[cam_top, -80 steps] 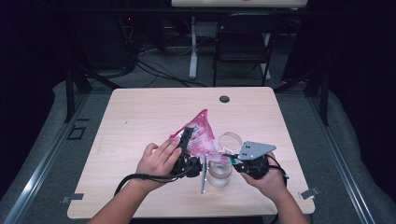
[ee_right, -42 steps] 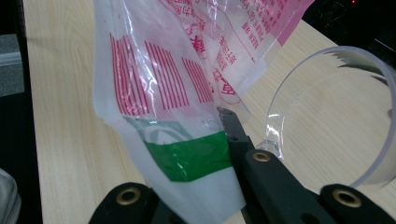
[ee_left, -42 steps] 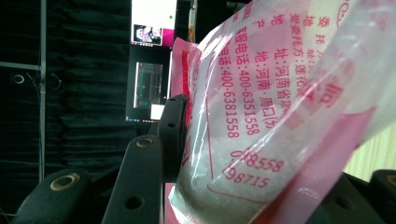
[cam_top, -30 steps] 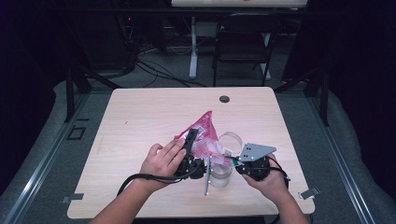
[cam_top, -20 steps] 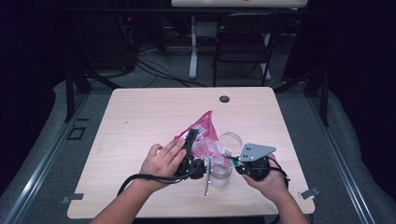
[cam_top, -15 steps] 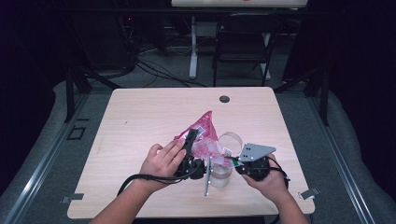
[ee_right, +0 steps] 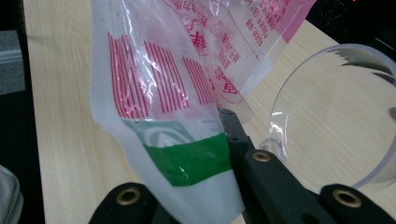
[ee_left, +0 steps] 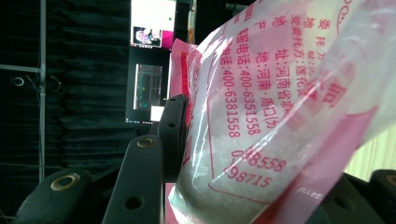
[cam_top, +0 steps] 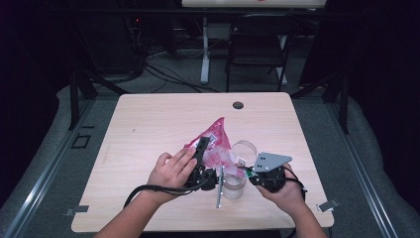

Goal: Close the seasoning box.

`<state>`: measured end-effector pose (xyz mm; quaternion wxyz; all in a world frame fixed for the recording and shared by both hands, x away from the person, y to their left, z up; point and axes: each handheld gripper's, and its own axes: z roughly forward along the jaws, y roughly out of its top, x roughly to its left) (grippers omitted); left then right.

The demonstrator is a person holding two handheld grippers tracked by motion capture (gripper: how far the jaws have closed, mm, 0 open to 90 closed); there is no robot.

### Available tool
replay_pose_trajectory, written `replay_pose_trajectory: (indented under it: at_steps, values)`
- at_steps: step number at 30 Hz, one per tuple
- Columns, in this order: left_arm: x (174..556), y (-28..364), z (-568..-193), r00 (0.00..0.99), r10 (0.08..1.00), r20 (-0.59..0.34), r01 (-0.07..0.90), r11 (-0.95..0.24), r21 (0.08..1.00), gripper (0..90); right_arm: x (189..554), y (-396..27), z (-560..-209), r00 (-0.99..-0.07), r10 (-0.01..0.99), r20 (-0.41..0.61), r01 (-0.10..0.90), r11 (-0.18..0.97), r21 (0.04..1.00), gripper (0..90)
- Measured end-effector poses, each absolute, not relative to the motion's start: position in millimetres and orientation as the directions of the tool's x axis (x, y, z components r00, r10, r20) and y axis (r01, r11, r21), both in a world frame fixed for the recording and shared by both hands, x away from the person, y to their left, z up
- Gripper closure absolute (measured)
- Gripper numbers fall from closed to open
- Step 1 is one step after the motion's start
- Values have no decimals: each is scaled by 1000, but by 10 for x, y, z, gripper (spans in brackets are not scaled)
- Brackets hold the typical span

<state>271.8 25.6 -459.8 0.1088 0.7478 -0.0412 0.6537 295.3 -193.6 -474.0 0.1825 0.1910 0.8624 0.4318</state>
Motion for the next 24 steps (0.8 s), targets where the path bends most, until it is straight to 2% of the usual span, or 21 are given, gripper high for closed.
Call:
replay_pose_trajectory:
  at_steps: [24]
  values:
    - [2749,358,-4673,203,129,971,-153,-975,162,654,2944,-1891,-4681,-861,479,-174,150,564,812,900]
